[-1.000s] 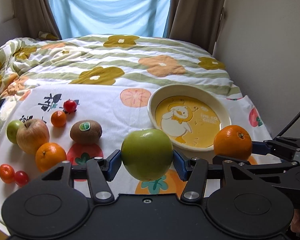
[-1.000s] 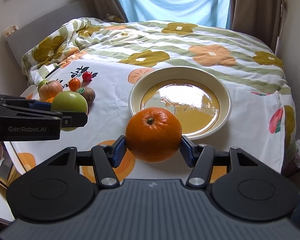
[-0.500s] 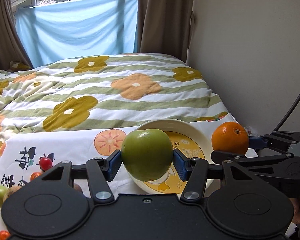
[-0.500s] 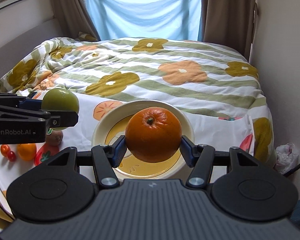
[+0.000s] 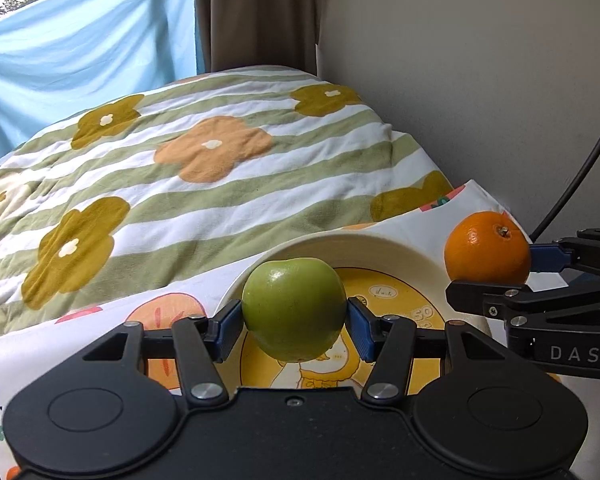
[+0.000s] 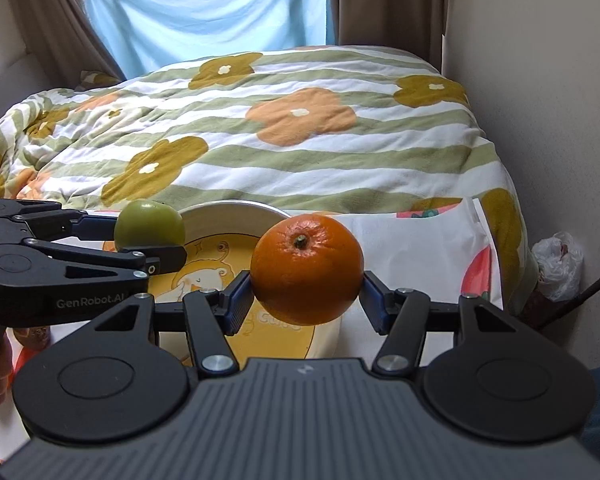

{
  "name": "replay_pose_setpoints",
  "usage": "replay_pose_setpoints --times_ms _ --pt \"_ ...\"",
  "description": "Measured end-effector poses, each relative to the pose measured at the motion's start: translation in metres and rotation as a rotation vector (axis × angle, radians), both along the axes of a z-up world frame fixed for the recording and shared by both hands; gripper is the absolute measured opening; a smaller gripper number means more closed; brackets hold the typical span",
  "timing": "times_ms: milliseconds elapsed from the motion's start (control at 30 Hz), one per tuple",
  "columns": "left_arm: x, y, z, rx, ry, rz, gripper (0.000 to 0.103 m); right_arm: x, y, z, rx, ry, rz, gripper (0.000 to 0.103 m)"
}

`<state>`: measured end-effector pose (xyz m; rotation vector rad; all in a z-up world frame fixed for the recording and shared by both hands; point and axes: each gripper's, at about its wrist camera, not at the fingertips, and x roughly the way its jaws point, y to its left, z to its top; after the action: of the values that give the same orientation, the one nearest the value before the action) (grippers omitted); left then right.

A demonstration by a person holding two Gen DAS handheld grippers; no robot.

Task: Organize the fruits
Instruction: 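Lower the green apple and orange into the bowl and open both grippers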

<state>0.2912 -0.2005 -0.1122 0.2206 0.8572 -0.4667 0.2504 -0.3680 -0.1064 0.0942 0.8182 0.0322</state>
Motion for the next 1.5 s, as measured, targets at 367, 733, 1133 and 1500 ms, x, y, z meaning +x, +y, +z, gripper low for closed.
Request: replay_pose_setpoints --times_ms 367,733,1133,1500 --pt "0.020 -0.019 -0.026 0.053 0.038 -0.069 0.060 0.012 -0.006 -0.014 0.003 0.041 -0.049 0.072" --pt "-0.004 0.011 -0.003 0.022 0.008 -0.027 0.091 0.014 0.002 -0.013 -0.012 0.035 0.034 0.073" --pt "-0.035 0.040 -0.005 0.065 0.017 0.035 0.091 0.030 0.032 -0.031 -0.064 0.039 0.189 0.073" --pt "-0.037 0.049 -0.008 0.068 0.030 0.061 0.091 0.029 0.042 -0.038 -0.145 -0.020 0.227 0.091"
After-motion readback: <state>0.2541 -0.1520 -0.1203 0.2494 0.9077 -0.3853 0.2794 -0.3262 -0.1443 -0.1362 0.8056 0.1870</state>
